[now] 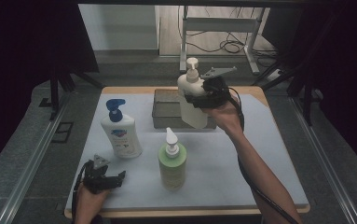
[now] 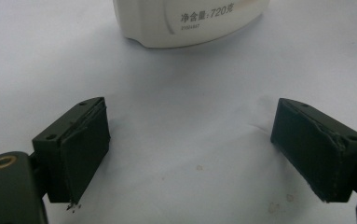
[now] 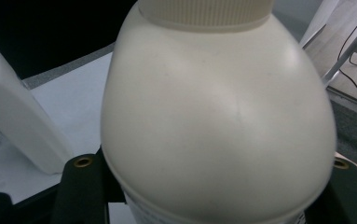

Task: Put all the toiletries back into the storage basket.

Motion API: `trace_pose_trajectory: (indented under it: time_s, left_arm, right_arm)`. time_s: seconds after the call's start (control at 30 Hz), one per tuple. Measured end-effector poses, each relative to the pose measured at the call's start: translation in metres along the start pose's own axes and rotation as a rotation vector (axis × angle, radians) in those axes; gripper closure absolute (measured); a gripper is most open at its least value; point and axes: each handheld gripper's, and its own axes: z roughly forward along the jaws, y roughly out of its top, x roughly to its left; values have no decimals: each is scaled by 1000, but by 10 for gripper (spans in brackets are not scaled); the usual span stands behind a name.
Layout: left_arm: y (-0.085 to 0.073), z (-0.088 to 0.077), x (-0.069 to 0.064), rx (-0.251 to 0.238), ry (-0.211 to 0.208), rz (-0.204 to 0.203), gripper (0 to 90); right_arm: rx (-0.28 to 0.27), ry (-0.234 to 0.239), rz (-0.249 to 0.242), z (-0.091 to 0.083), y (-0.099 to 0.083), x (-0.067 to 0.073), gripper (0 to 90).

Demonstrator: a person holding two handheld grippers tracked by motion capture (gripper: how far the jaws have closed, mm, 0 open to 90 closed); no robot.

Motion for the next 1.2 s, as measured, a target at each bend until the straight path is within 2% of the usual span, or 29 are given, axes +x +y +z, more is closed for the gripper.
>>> trace_pose_trajectory:
  time_s: [0.83,1.2]
  left_arm:
    - [0,0,0,1,0,0,116]
    - [0,0,0,1,-1,0,116]
  right_arm:
    - [-33,-27,29,52,23,3,389]
    - [-34,-41,31,76,28,4,388]
